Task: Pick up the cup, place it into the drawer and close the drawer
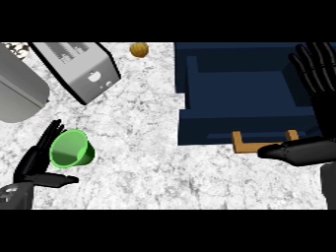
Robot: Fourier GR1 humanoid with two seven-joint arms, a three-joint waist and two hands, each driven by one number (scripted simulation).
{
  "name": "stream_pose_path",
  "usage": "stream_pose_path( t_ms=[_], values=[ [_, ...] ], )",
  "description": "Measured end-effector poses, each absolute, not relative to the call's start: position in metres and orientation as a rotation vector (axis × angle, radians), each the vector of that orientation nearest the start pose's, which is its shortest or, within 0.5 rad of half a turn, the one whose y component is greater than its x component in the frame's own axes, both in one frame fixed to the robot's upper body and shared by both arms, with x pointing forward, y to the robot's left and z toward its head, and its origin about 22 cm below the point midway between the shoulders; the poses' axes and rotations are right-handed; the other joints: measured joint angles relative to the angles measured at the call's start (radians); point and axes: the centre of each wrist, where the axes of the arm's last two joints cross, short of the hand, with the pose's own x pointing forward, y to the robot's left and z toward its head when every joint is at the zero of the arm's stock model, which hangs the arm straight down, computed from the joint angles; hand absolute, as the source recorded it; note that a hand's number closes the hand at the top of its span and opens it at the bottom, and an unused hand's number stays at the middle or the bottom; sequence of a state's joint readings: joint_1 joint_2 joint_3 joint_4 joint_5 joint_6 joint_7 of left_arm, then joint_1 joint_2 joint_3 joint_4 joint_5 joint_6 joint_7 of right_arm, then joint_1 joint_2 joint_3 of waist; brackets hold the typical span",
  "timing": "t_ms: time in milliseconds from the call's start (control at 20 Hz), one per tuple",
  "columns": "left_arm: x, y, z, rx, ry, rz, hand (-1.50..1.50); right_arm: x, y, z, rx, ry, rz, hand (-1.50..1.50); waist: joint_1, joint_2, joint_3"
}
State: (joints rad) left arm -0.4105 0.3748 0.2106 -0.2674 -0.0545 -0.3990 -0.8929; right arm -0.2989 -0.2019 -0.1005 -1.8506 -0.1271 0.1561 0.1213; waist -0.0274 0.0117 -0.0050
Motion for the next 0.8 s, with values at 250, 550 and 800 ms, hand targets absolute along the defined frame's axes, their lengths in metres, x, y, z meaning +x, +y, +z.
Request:
stream_pose_path(
  t_ms=[250,550,800],
  values=[
    [0.254,0.377,-0.124,-0.088,-1.583,-0.114,-1.50,0.275,-0.254,0.153,0.083,-2.007,0.276,-1.50,-0.006,0.001,-0.001],
    [0.262,0.363,-0.127,-0.111,-1.599,-0.140,-1.50,0.275,-0.252,0.153,0.081,-2.007,0.278,-1.50,-0.009,0.003,-0.001],
    [0.263,0.355,-0.129,-0.151,-1.589,-0.143,-1.50,0.271,-0.255,0.151,0.081,-2.000,0.281,-1.50,-0.010,0.003,-0.001]
  ],
)
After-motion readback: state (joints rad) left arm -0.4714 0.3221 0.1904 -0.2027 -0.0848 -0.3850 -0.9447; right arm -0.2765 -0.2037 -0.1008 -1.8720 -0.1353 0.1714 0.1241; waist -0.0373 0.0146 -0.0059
